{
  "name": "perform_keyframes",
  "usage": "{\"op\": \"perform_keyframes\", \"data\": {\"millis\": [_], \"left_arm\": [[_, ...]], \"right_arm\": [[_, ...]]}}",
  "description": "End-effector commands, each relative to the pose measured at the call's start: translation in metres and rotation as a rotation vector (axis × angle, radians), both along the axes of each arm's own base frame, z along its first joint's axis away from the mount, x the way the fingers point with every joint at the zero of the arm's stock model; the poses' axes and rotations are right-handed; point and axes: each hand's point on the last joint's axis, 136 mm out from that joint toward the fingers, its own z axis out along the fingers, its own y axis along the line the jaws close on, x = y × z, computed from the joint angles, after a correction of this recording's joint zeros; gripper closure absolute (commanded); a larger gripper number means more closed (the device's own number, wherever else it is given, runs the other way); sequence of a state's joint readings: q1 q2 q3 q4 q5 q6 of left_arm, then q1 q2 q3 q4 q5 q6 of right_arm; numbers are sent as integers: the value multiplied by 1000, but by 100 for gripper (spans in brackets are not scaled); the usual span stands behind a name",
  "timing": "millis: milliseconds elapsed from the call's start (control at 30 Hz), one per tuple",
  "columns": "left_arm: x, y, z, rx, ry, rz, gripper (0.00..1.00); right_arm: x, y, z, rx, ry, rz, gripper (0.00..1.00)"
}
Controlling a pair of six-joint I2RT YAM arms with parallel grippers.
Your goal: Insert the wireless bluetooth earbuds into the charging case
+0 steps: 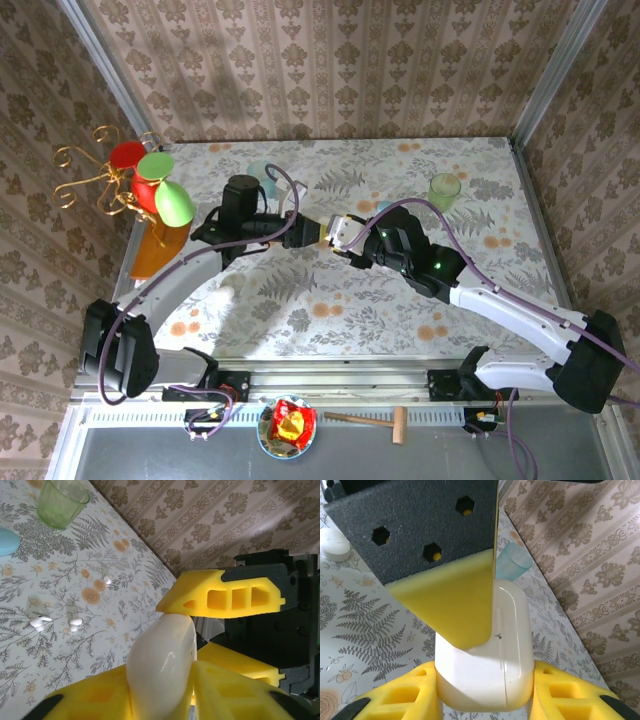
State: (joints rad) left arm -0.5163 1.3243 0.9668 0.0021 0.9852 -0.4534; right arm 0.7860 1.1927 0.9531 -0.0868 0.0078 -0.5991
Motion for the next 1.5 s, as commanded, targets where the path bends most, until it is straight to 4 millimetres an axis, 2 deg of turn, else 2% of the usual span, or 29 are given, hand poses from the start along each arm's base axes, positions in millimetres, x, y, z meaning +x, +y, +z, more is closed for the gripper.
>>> {"op": "perform_keyframes", "data": {"millis": [0, 133, 167, 233, 333, 400, 467, 533, 633, 833, 1033, 1167, 1267, 1400, 1467], "left_arm": [[-9, 0, 13, -42, -41, -32, 77], [-12, 1, 16, -60, -80, -42, 99], [-12, 2, 17, -64, -106, -43, 100], [-13, 3, 18, -74, -179, -41, 100], [-14, 6, 20, -98, -360, -43, 100], [-18, 7, 27, -134, -509, -50, 100], [-27, 7, 32, -178, -673, -73, 100], [-35, 7, 40, -221, -800, -77, 100], [-37, 7, 44, -234, -846, -95, 100], [-62, 7, 45, -315, -940, -211, 100], [-72, 10, 40, -320, -965, -247, 100], [-74, 11, 42, -321, -992, -248, 100], [-74, 11, 40, -319, -999, -250, 100], [-72, 11, 33, -308, -1035, -241, 100], [-67, 10, 32, -296, -1025, -220, 100]], "right_arm": [[2, 7, 18, 44, -30, 11, 66], [7, 5, 18, 51, -34, -15, 58], [7, 4, 18, 54, -32, -18, 55], [4, 4, 21, 77, -22, -9, 37], [-8, 3, 26, 143, 28, 42, 19], [-16, 2, 33, 204, 75, 81, 12], [-22, 1, 40, 276, 139, 101, 9], [-28, 1, 48, 342, 208, 131, 10], [-33, 0, 57, 412, 279, 159, 11], [-23, -2, 61, 465, 354, 107, 13], [-17, -12, 68, 526, 409, 98, 16], [-7, -20, 67, 538, 409, 56, 16], [-3, -24, 74, 576, 411, 40, 16], [-3, -24, 78, 591, 433, 35, 16], [-7, -23, 78, 589, 442, 51, 13]]}}
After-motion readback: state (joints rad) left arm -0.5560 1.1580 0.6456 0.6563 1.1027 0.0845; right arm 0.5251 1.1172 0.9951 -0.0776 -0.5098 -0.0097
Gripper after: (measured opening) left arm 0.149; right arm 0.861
